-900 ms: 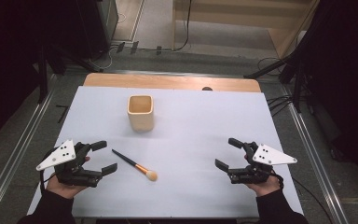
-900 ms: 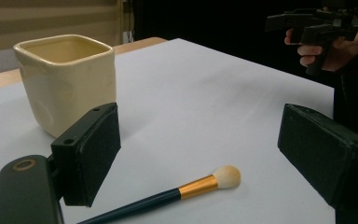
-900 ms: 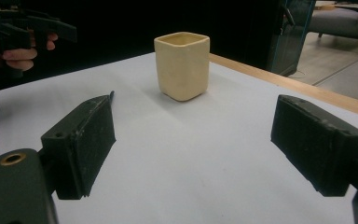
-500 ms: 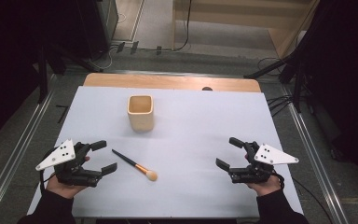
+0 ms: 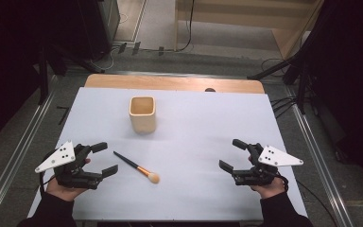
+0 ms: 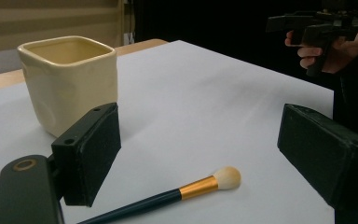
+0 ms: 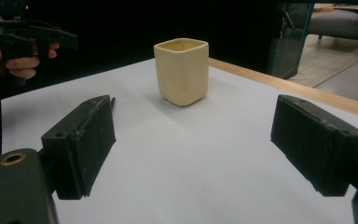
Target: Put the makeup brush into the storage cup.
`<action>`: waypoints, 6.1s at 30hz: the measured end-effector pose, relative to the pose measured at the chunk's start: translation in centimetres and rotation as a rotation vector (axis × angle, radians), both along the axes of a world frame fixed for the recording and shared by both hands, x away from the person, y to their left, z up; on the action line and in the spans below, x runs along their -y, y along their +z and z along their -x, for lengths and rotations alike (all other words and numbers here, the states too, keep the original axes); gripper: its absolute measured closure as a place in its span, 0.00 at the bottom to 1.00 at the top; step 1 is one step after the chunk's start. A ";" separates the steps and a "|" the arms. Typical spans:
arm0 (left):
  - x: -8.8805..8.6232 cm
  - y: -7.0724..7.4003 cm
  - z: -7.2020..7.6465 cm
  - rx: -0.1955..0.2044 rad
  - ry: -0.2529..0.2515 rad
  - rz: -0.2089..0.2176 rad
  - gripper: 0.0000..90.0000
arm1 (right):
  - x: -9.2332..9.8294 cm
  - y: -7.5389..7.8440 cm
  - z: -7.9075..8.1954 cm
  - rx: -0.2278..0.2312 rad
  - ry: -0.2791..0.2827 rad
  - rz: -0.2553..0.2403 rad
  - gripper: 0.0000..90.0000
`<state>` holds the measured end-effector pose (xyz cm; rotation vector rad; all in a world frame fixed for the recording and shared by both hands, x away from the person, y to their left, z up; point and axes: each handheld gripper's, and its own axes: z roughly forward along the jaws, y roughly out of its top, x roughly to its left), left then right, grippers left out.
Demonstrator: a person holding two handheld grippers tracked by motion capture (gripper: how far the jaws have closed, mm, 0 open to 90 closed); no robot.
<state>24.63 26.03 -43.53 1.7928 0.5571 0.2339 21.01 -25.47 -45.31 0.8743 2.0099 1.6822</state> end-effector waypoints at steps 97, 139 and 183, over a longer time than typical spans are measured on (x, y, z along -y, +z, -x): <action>6.4 4.3 -8.2 -0.005 -0.298 -0.447 0.18 | 0.2 0.3 0.2 0.000 0.011 -0.017 0.16; 10.5 4.1 -8.4 0.056 -0.693 -0.941 0.22 | 0.2 0.0 0.0 -0.032 0.019 -0.003 0.16; 13.0 -1.5 -8.6 0.012 -0.821 -1.251 0.28 | 0.3 0.0 0.1 -0.039 0.014 0.002 0.16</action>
